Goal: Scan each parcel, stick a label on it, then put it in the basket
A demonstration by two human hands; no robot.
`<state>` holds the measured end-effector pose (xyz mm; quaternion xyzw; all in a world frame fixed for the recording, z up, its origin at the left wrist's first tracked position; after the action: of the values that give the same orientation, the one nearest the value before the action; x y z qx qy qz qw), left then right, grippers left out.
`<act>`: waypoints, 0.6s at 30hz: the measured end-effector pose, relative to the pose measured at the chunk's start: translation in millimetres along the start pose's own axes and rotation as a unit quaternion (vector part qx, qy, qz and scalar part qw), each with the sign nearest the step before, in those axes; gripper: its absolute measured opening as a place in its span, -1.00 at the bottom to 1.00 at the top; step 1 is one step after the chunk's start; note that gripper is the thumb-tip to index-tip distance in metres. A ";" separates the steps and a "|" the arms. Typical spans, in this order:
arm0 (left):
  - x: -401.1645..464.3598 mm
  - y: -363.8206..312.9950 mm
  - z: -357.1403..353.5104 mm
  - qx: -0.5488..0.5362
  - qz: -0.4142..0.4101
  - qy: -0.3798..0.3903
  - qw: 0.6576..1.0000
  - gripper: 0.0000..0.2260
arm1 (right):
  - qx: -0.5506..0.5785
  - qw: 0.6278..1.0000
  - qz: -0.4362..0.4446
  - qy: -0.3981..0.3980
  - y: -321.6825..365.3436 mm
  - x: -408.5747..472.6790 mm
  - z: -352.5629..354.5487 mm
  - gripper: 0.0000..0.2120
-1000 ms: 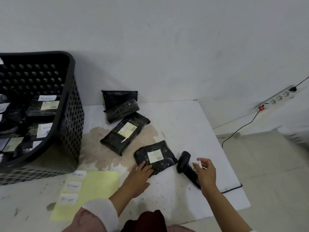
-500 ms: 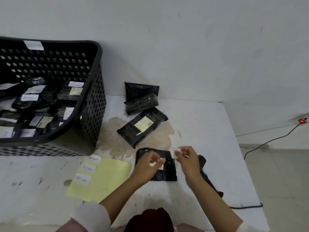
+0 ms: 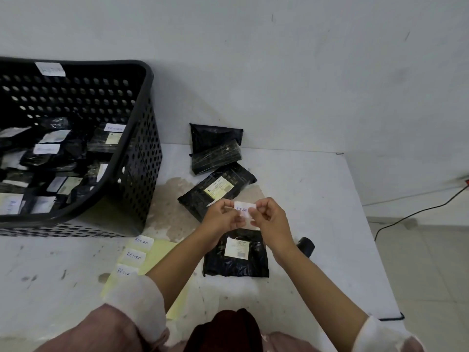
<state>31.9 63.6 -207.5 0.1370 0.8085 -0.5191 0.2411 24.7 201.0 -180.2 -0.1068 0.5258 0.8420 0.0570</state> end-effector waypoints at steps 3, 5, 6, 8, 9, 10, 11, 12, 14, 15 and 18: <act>7.6 -12.8 7.3 0.023 -0.041 -0.016 0.999 -0.92 | 0.012 1.000 -0.007 0.000 -1.1 9.3 0.4 -0.88; 10.2 -14.9 16.2 0.049 -0.062 -0.029 0.996 -0.88 | -0.002 1.000 -0.029 0.007 -9.4 15.3 -5.2 -0.90; 11.4 -13.5 20.9 0.068 -0.068 -0.035 0.995 -0.88 | -0.011 0.999 -0.042 0.015 -14.5 18.1 -10.6 -0.90; 13.7 -5.2 33.9 0.099 -0.072 -0.050 0.991 -0.88 | -0.021 0.997 -0.063 0.033 -25.7 21.8 -24.7 -0.93; 15.1 0.2 41.6 0.103 -0.072 -0.062 0.990 -0.89 | -0.028 0.996 -0.069 0.043 -30.1 22.9 -31.9 -0.94; 16.7 6.2 50.8 0.104 -0.071 -0.078 0.989 -0.90 | -0.036 0.995 -0.072 0.053 -34.7 24.3 -40.2 -0.95; 17.9 12.1 60.1 0.106 -0.068 -0.098 0.987 -0.92 | -0.047 0.994 -0.076 0.063 -39.7 25.3 -48.0 -0.94; 19.0 17.9 69.1 0.110 -0.066 -0.118 0.985 -0.94 | -0.059 0.992 -0.082 0.071 -45.1 26.3 -55.6 -0.93; 21.5 29.1 82.1 0.130 -0.059 -0.146 0.979 -0.96 | -0.098 0.988 -0.091 0.076 -57.1 28.0 -66.2 -0.91; 23.4 34.5 87.3 0.143 -0.056 -0.155 0.976 -0.97 | -0.119 0.985 -0.092 0.079 -62.8 29.0 -71.3 -0.90; 29.3 47.6 97.0 0.176 -0.047 -0.179 0.967 -0.96 | -0.151 0.980 -0.098 0.084 -76.9 31.3 -82.6 -0.90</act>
<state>53.6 -4.9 -293.4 0.0445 0.6535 -0.6800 0.3294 20.2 160.3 -289.9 -0.2357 0.3825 0.8899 0.0785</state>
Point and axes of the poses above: each hand's wrist, its own x-axis towards the middle knuckle, its own z-axis out of the back of the hand, y = z × x, the point moved 9 cm from there along x, towards the middle knuckle, and after that the axes turned 14 degrees about -x, right-handed, at the moved point
